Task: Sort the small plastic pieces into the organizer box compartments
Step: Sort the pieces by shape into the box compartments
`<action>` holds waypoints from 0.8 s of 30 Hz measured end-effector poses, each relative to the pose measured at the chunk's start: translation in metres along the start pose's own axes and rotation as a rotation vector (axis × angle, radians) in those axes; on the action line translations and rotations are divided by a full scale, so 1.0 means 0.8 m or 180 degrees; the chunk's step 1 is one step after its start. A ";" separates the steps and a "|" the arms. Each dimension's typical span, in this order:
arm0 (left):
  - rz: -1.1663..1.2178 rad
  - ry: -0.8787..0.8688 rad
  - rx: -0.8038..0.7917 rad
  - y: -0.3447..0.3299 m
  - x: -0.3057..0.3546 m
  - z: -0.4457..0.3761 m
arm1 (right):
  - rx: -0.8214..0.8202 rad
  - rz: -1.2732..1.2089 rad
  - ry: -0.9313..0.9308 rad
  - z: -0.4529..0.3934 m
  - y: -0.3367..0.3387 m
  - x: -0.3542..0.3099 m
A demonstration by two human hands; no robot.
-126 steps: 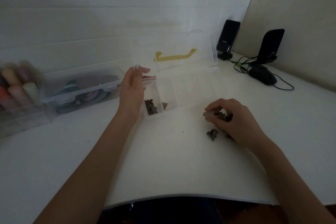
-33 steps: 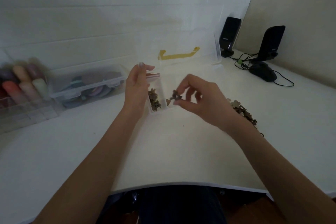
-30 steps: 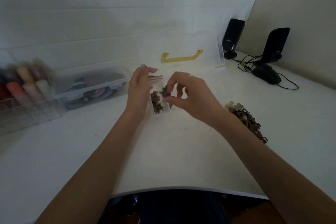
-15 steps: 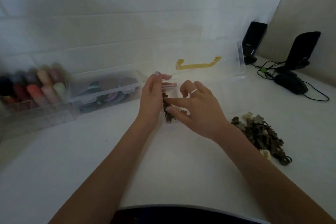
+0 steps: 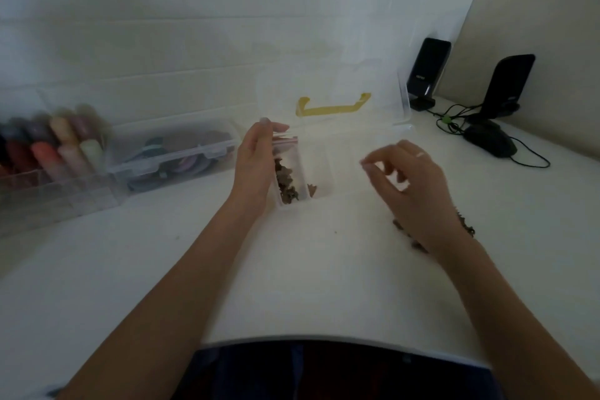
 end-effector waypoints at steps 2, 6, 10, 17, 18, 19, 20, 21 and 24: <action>0.0032 -0.0024 0.0012 -0.001 0.001 0.000 | -0.0153 0.0309 -0.0313 0.029 0.016 0.025; 0.0048 -0.0022 0.0020 -0.003 0.001 -0.001 | -0.0221 0.0750 -0.0734 0.075 0.025 0.052; -0.0090 -0.0059 0.0018 -0.004 0.003 0.000 | -0.0209 0.1077 -0.0904 0.082 0.023 0.052; -0.0030 0.0022 0.0005 -0.005 -0.001 -0.001 | -0.0731 0.1418 -0.0939 0.085 0.007 0.052; -0.0022 0.0033 -0.0005 -0.005 0.000 -0.001 | -0.0723 0.1425 -0.0914 0.084 0.006 0.052; -0.0010 0.0042 -0.0016 -0.006 0.000 0.000 | -0.0693 0.1396 -0.0884 0.083 0.006 0.053; -0.0013 0.0050 -0.0030 -0.007 0.000 0.000 | -0.0657 0.1345 -0.0849 0.083 0.006 0.053; -0.0020 0.0053 -0.0049 -0.007 0.000 0.001 | -0.0622 0.1280 -0.0809 0.082 0.006 0.052; -0.0019 0.0023 -0.0100 -0.008 -0.003 0.001 | -0.0471 0.0924 -0.0671 0.080 0.008 0.047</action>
Point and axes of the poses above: each hand's wrist, its own z-axis away from the middle knuckle, its own y-axis out of the back of the hand, x = y × z, the point moved 3 cm from there along -z, towards the middle knuckle, and after that the axes turned 7 degrees about -x, right-handed, at the moved point
